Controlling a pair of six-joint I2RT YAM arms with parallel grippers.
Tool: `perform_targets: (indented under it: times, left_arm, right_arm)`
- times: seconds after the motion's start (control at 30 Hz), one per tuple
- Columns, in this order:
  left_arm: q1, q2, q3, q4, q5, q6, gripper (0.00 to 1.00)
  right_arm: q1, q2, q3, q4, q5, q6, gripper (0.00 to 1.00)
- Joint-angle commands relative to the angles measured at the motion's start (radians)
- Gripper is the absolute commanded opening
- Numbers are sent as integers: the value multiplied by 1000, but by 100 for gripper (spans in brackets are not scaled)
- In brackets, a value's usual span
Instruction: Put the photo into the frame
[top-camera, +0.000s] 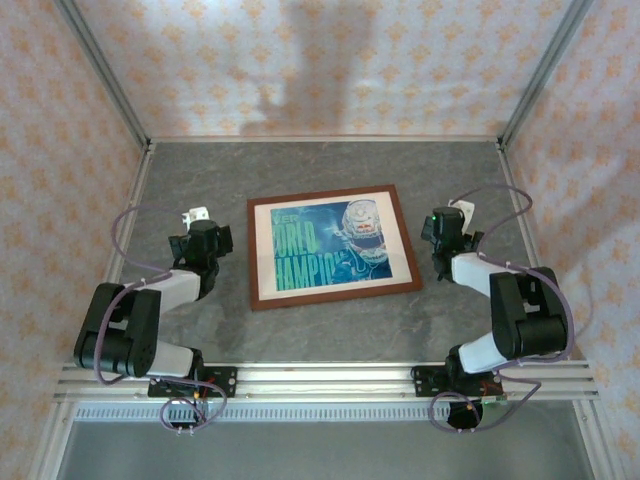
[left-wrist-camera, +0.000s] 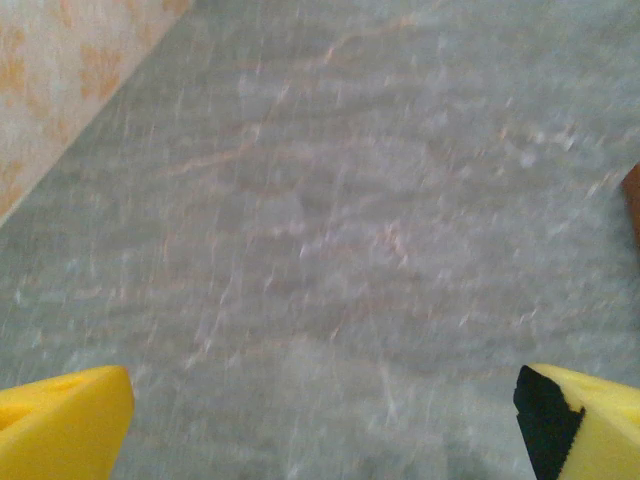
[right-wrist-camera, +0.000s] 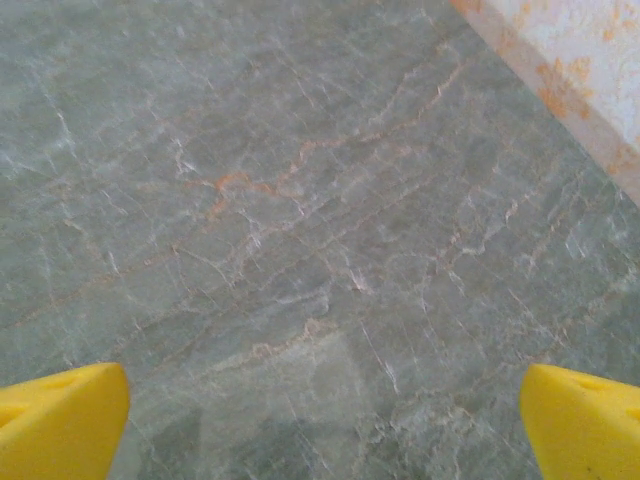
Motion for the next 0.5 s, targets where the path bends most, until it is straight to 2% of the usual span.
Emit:
perform_targets:
  times: [0.0,0.07,0.1,0.13,0.17,0.23,0.47]
  left_arm:
    - [12,60,-81,375,39,70,100]
    - [15,160,-130,610,67,93,100]
    - [16,145,-118,563,77,91,100]
    - [18,100,-87,405,75,71,100]
    - [22,99,-60,354,59,58,100]
    - [14,135,-77,461,38,79,100]
    - [9,130,-60,415,36,80,100]
  right_arm:
    - [-8,-41,-86,300,-10,-71,100]
    - [-8,-21,-146,419,-30,-83,100]
    - [-8,3,-168,486,-38,-93,100]
    - [-10,14,-172,502,-35,-90,100]
    - [-12,4,-151,438,-42,-80,100]
    - [-27,23,-126,415,-49,-65,100]
    - [-52,25,-112,385,-81,-45,100]
